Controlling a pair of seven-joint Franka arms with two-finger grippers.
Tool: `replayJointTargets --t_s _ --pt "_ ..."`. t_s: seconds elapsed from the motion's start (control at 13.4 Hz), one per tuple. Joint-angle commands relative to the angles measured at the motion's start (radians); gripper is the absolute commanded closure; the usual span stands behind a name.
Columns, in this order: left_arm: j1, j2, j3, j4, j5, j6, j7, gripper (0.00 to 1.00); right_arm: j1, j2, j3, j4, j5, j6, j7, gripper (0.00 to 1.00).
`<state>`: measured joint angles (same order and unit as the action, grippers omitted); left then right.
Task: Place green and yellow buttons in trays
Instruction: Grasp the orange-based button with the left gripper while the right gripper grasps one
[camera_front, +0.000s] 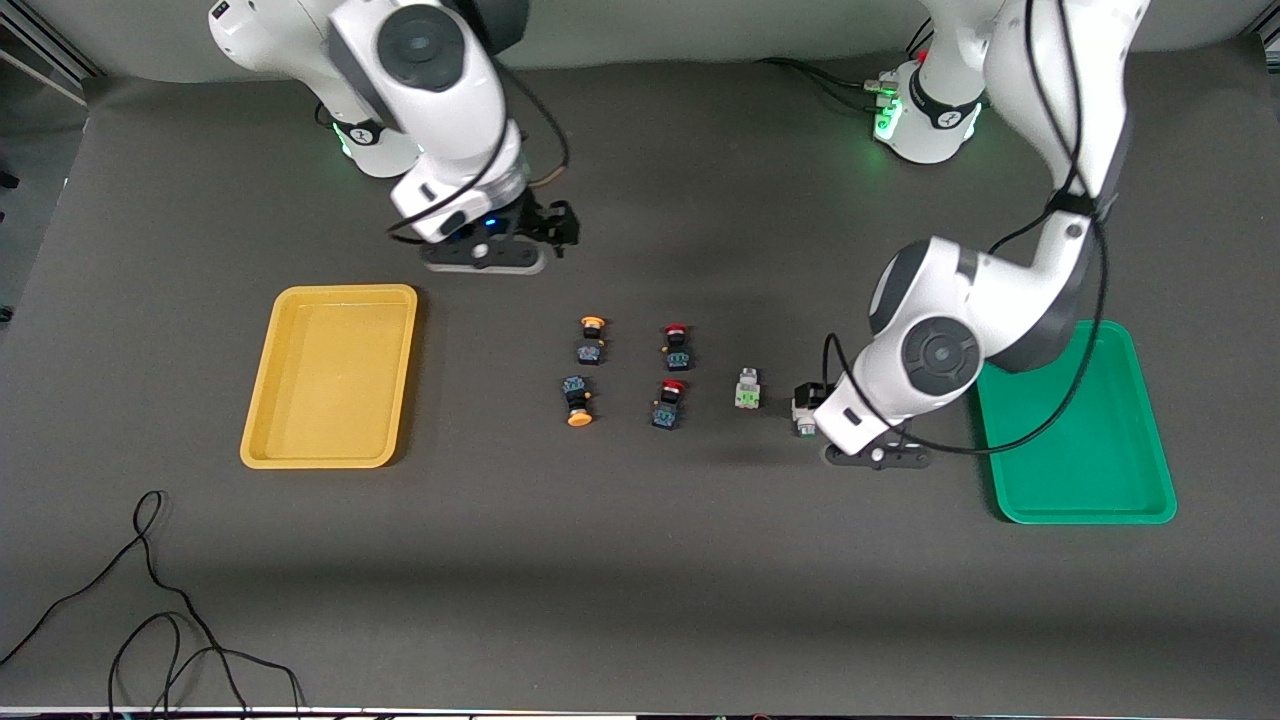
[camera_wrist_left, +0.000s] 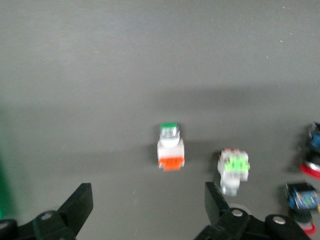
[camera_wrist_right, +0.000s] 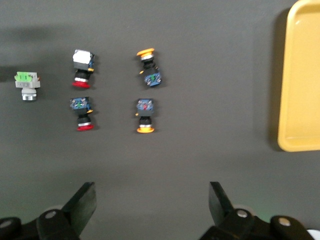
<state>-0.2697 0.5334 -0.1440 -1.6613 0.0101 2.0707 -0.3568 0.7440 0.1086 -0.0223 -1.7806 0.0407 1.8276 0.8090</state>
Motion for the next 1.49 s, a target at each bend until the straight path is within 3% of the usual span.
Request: replayJointTargets --t_s 0.0,0.3,0.67,0.75,0.82,0.89,1.19,1.42 --pt "-0.029 0.054 0.009 -0.032 -0.001 0.095 -0.019 0.00 0.029 0.009 -0.014 -0.037 0.005 0.051 0.049 0.00" --pt "-0.032 0.126 0.009 -0.041 0.001 0.152 -0.018 0.00 0.052 0.077 -0.016 -0.195 -0.007 0.321 0.084 0.00" --pt "-0.028 0.134 0.009 -0.077 -0.001 0.160 -0.019 0.03 0.057 0.279 -0.021 -0.204 -0.053 0.530 0.096 0.00" --pt "-0.026 0.134 0.009 -0.077 -0.002 0.158 -0.028 0.17 0.057 0.302 -0.030 -0.204 -0.053 0.559 0.098 0.00" --pt "-0.028 0.135 0.011 -0.077 -0.002 0.157 -0.042 0.65 0.058 0.331 -0.037 -0.204 -0.053 0.591 0.098 0.00" --pt "-0.031 0.132 0.009 -0.077 -0.002 0.155 -0.066 1.00 0.057 0.362 -0.047 -0.204 -0.054 0.628 0.098 0.00" --pt "-0.025 0.079 0.011 -0.069 0.004 0.125 -0.093 1.00 0.055 0.414 -0.050 -0.197 -0.053 0.673 0.101 0.00" --pt "-0.011 -0.047 0.020 0.001 0.014 -0.109 -0.079 1.00 0.058 0.453 -0.050 -0.197 -0.053 0.726 0.102 0.00"
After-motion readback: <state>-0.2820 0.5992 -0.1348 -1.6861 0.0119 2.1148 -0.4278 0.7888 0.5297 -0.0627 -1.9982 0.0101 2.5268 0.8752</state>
